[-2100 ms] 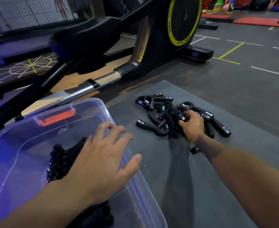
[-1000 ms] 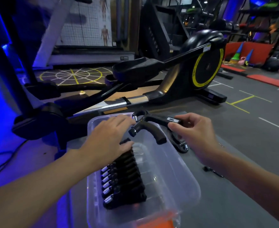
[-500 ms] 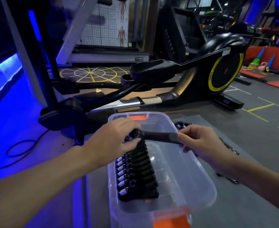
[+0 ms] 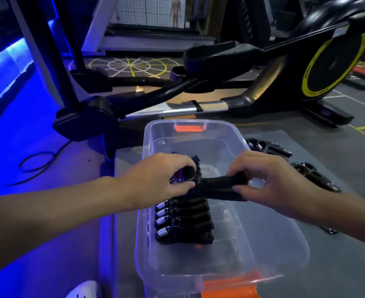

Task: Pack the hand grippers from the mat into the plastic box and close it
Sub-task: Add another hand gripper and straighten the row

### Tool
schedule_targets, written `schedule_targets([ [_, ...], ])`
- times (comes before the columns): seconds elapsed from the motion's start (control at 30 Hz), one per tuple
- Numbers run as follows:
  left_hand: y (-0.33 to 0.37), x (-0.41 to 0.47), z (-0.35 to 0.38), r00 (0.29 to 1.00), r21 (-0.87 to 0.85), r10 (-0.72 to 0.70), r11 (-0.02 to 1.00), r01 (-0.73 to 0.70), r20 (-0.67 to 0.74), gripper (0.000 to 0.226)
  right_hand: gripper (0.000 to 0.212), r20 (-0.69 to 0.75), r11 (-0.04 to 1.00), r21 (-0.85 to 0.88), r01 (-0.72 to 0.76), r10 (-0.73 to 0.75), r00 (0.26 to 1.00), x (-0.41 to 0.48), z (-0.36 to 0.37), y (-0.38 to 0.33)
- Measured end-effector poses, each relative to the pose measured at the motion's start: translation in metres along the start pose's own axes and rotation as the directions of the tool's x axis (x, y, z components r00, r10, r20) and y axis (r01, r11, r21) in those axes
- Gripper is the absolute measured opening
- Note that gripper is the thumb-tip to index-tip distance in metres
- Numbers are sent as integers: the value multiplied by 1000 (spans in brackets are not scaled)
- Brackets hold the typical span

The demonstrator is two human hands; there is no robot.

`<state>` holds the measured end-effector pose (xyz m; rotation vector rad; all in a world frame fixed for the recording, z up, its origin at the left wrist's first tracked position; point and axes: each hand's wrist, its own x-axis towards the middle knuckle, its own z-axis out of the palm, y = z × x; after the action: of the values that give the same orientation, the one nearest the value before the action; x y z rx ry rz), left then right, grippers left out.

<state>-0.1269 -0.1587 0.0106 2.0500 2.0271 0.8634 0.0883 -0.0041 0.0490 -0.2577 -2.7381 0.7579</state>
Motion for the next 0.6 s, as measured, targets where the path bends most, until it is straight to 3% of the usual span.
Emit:
schedule_targets([
  [0.1, -7, -4, 9, 1000, 9, -26, 1000, 26, -1, 26, 26, 51, 997, 66, -32, 29, 998, 0, 13, 15],
  [0.23, -13, -12, 20, 999, -20, -46, 999, 46, -7, 34, 28, 84, 960, 216, -179, 164, 983, -2, 32, 31],
  [0.43, -20, -20, 14, 998, 0, 64, 998, -65, 14, 23, 30, 129, 931, 265, -251, 223, 966, -2, 47, 41],
  [0.6, -29, -37, 5, 988, 55, 113, 991, -119, 106, 30, 19, 167, 925, 281, -256, 215, 962, -1, 56, 38],
])
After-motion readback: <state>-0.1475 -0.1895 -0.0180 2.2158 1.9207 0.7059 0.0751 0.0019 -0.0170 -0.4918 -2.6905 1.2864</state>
